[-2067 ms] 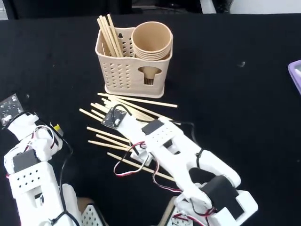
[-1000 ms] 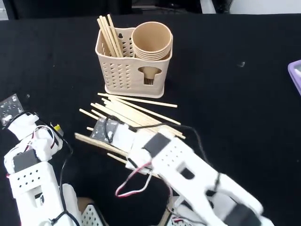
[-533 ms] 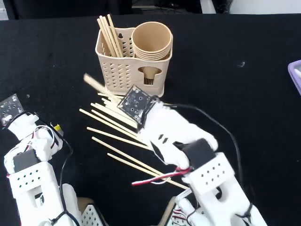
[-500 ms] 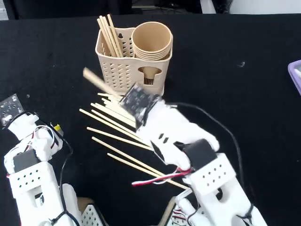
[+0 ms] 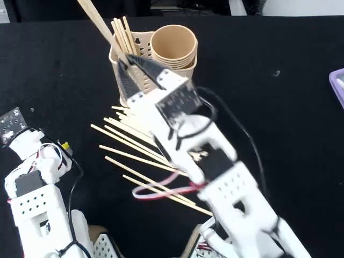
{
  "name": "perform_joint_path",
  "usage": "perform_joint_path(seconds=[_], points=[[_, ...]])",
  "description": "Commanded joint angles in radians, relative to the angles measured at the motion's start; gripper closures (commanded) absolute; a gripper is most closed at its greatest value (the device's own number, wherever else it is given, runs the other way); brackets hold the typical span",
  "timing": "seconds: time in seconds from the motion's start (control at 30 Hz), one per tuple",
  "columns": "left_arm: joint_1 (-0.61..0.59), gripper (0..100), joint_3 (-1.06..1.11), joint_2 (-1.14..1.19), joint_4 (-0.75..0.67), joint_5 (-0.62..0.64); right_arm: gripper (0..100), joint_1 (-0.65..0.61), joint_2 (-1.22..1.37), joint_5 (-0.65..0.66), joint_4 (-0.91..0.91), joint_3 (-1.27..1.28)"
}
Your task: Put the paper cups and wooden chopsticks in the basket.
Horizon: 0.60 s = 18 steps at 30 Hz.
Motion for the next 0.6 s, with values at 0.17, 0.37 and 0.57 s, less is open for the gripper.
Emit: perform_joint_path(seconds=[0.17, 0.37, 0.57], points=[[-0.001, 77, -0.007, 0.003, -0.017, 0.000, 98.7, 0.071, 0.332, -0.017, -0.147, -0.283], [-0.001, 77, -0.007, 0.003, -0.017, 0.000, 98.7, 0.080, 0.544, -0.017, -0.147, -0.404], [-0.001, 77, -0.007, 0.003, -0.015, 0.000, 98.6, 0.104, 0.711, -0.017, -0.141, -0.532]])
